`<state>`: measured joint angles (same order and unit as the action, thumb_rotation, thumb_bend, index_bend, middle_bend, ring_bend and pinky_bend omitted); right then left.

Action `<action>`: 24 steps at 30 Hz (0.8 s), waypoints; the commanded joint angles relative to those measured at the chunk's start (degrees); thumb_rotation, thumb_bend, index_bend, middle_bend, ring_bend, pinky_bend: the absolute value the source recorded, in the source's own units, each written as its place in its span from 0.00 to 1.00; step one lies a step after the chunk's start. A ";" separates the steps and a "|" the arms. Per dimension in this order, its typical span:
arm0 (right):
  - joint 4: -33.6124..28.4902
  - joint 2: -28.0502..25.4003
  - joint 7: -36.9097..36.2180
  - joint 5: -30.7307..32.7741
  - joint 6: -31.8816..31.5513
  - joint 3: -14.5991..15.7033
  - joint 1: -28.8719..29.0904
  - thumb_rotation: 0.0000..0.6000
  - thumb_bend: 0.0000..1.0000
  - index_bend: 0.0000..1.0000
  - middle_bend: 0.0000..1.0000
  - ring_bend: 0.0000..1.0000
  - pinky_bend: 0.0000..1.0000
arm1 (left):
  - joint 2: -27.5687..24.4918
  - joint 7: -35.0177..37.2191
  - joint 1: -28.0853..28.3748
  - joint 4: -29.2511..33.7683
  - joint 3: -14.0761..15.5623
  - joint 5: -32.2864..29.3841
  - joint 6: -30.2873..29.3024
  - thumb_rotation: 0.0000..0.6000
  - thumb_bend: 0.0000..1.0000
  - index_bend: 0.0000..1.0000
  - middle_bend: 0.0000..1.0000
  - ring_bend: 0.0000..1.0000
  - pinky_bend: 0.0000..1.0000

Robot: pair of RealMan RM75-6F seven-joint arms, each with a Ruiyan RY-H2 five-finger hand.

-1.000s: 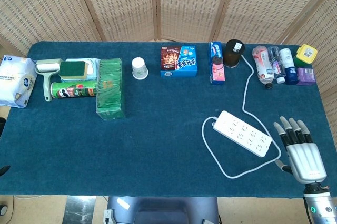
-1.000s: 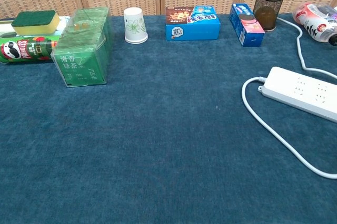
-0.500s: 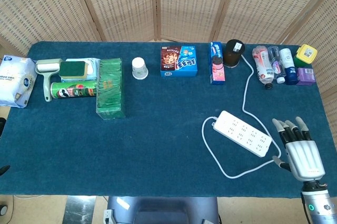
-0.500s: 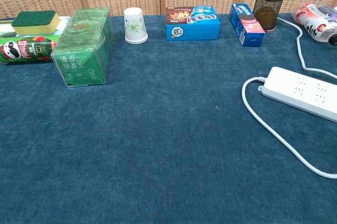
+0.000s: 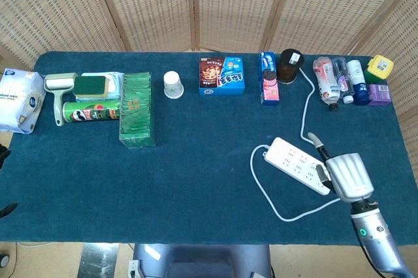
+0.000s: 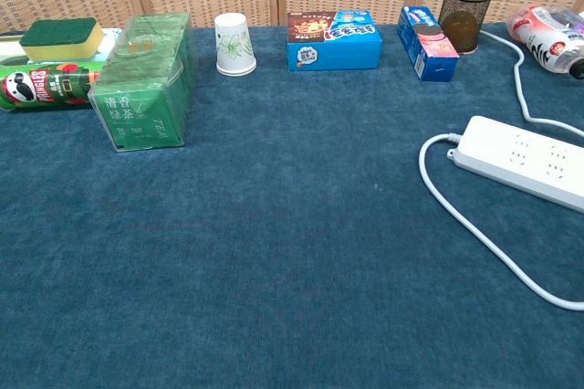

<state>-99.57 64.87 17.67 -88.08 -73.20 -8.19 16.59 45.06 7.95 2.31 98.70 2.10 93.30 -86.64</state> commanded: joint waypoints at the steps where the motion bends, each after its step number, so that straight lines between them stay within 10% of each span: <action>1: -4.54 -0.26 4.29 7.46 8.67 -1.31 4.66 1.00 0.85 0.17 1.00 1.00 1.00 | 0.07 0.05 0.03 -0.14 0.01 -0.32 0.22 1.00 0.05 0.00 0.00 0.00 0.00; 24: -4.30 7.01 23.14 31.64 16.73 -0.91 16.72 1.00 0.85 0.24 1.00 1.00 1.00 | 0.75 -0.73 0.60 -0.11 0.36 -0.76 1.78 1.00 0.05 0.00 0.00 0.00 0.00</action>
<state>-104.13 71.58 40.50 -56.88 -56.44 -9.28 33.02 45.81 7.22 2.91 98.59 2.45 92.53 -84.85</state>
